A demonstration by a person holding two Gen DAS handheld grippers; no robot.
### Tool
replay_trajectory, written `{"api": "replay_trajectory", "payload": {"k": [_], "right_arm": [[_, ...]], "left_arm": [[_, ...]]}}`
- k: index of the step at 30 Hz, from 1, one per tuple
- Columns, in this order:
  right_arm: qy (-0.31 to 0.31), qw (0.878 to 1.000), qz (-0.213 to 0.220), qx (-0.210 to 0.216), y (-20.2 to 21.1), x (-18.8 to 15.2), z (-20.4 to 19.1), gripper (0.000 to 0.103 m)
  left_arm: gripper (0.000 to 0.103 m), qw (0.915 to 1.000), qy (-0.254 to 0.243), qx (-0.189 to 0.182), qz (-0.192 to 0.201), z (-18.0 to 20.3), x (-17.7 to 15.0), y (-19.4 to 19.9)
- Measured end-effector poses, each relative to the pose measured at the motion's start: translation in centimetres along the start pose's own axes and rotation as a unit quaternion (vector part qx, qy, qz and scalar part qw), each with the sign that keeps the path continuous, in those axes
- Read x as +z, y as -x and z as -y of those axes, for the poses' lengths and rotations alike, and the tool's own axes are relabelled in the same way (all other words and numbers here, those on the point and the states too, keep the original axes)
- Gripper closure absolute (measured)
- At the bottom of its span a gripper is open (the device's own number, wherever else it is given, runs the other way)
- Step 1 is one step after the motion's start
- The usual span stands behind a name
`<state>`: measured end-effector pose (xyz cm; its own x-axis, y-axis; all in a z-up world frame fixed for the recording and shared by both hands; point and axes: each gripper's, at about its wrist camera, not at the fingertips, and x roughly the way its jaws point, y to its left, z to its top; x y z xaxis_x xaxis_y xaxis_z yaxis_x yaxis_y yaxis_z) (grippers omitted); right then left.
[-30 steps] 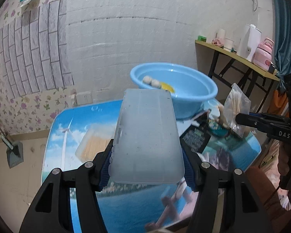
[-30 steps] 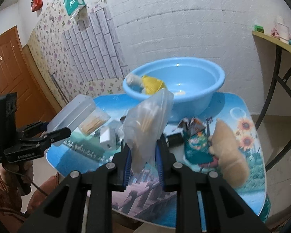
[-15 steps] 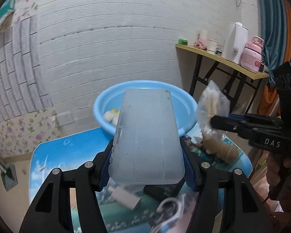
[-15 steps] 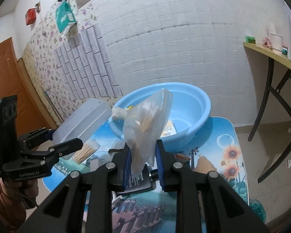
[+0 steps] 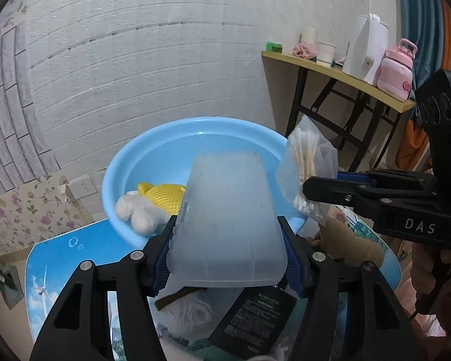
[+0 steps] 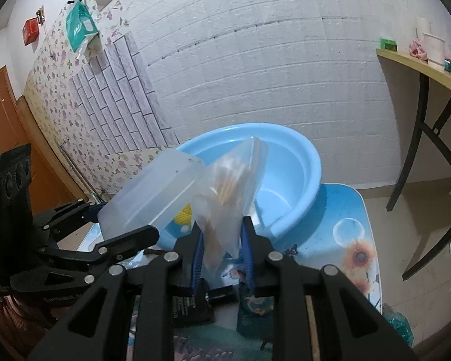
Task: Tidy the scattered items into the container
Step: 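Carry both items over the blue basin and open both grippers to release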
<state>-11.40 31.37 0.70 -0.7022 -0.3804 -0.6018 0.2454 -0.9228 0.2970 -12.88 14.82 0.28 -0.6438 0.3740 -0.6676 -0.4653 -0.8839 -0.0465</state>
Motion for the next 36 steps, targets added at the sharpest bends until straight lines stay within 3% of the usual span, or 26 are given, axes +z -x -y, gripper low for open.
{"api": "replay_trajectory", "payload": {"k": [8,16,19,23,36], "right_arm": [[-0.018,1.000,-0.014,0.007,-2.0,0.7,1.4,0.080],[-0.022,1.000,-0.007,-0.021,-2.0,0.5,0.7,0.076],[-0.033,0.999,0.000,-0.033,-1.6,-0.1,0.3,0.071],[-0.037,0.998,0.012,-0.040,-0.8,-1.6,-0.5,0.055],[-0.025,0.999,-0.003,-0.045,0.2,-3.6,-2.1,0.054]], "left_arm": [[0.039,1.0000,-0.001,0.000,-0.002,-0.2,0.3,-0.9],[0.023,0.9998,-0.003,0.007,0.017,0.3,-0.7,1.0],[0.022,0.9997,0.002,0.011,0.020,0.0,-2.0,2.2],[0.018,0.9994,0.016,0.022,0.019,-0.7,-3.9,3.4],[0.009,0.9977,0.048,0.046,0.017,-2.6,-5.8,5.7]]}}
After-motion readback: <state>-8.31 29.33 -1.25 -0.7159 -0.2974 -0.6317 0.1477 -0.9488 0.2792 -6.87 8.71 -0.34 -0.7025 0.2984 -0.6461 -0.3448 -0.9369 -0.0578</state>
